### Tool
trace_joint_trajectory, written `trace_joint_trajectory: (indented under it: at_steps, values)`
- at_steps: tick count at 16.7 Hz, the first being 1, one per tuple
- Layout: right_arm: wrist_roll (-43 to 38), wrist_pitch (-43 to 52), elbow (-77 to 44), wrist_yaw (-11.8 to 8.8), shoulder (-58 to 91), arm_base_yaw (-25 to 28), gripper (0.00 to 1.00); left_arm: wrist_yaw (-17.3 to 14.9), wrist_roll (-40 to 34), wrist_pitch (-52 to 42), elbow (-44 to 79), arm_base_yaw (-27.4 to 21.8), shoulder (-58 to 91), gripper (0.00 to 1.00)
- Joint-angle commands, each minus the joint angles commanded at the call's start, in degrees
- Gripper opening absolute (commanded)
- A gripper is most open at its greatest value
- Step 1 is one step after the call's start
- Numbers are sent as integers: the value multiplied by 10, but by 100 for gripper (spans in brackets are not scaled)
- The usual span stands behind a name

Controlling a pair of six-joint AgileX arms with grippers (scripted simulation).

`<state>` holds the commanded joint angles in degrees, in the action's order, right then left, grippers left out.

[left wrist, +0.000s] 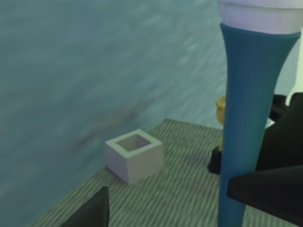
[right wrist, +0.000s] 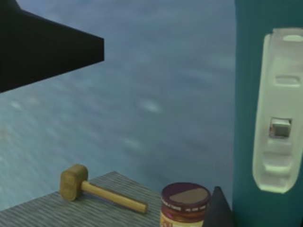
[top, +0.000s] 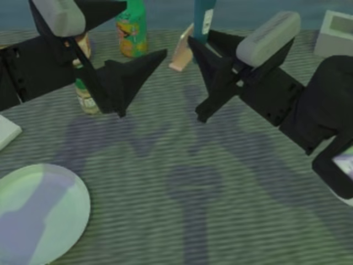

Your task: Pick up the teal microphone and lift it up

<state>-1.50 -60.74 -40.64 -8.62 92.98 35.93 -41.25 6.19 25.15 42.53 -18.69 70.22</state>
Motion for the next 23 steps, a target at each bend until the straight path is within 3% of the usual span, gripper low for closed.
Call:
trace_joint_trajectory:
  at_steps: [6, 15, 20, 23]
  values:
    - [0, 0, 0, 0, 0, 0, 0, 5, 0, 2, 7, -4, 9, 100]
    - [0, 0, 0, 0, 0, 0, 0, 107, -4, 46, 145, -111, 187, 100]
    - [0, 0, 0, 0, 0, 0, 0, 112, -5, 48, 151, -116, 194, 100]
    - [0, 0, 0, 0, 0, 0, 0, 112, -5, 48, 151, -116, 194, 77]
